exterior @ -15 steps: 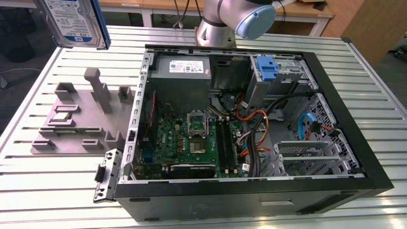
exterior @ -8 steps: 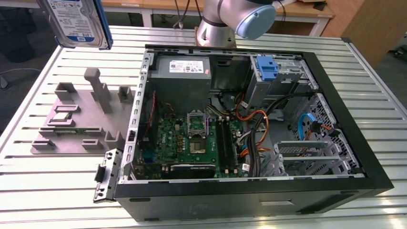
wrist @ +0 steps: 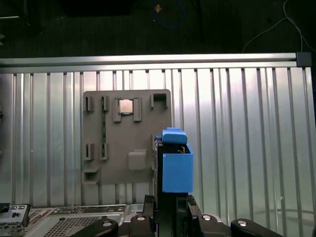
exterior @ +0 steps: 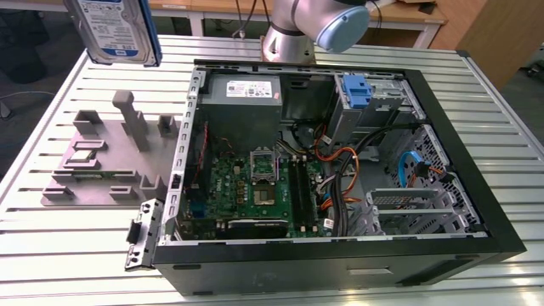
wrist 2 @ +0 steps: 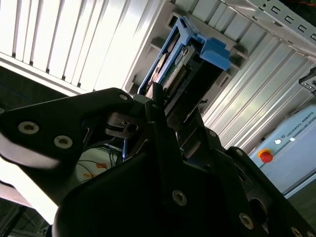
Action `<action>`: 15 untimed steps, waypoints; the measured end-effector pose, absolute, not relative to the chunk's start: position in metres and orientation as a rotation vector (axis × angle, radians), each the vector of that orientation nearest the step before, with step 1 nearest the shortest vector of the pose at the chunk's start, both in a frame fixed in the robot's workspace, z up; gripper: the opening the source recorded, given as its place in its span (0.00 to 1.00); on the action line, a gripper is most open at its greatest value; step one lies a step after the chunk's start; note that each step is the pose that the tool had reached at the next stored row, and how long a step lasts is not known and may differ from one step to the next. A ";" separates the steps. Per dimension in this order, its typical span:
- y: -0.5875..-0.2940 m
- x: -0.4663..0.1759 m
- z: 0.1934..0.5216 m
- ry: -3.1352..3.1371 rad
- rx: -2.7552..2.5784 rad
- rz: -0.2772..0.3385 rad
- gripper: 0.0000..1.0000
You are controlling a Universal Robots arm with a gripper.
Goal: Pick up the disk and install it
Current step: 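Pick up the disk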
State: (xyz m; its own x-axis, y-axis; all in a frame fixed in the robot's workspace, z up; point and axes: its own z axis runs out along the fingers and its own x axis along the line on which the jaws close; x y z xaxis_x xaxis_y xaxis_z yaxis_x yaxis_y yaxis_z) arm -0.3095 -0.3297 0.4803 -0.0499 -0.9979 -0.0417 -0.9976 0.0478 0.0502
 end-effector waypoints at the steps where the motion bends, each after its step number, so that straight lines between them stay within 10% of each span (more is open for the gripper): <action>1: -0.330 -0.307 0.480 -2.271 2.162 -0.102 0.35; 15: -0.330 -0.272 0.480 -2.271 2.162 -0.102 0.35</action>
